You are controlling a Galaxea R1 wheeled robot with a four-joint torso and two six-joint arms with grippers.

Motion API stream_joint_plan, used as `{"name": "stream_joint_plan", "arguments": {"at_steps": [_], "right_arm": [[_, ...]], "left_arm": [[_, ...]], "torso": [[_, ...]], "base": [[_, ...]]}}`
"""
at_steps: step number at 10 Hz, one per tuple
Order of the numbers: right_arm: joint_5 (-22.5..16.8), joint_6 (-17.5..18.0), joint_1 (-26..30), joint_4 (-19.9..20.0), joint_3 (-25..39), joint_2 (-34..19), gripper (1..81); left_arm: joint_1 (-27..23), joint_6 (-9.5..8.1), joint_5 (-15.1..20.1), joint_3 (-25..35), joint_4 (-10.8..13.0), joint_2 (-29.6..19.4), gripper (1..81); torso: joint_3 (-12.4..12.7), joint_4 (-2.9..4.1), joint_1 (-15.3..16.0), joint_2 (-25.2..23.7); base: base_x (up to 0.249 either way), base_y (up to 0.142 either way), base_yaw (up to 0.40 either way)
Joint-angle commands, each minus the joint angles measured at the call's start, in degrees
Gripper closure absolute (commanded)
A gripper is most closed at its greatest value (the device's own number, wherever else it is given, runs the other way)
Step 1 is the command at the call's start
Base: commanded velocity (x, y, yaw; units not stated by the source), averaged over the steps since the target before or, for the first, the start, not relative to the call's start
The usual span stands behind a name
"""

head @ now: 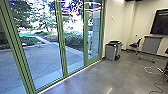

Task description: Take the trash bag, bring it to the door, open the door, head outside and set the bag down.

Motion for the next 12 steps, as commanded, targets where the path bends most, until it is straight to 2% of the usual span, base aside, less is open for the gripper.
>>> {"name": "stream_joint_plan", "arguments": {"at_steps": [1,12], "right_arm": [[-3.83,-0.21,3.86,-0.01,0.34,-0.08,1.0],[-3.83,-0.21,3.77,-0.01,0.25,0.00,1.0]], "left_arm": [[-3.75,0.42,3.26,0.03,0.23,-0.21,81.1],[-3.75,0.42,3.26,0.03,0.23,-0.21,81.1]], "torso": [[0.00,0.00,0.00,0.00],[0.00,0.00,0.00,0.00]], "base": [[0.170,-0.075,0.000],[0.170,-0.075,0.000]]}}
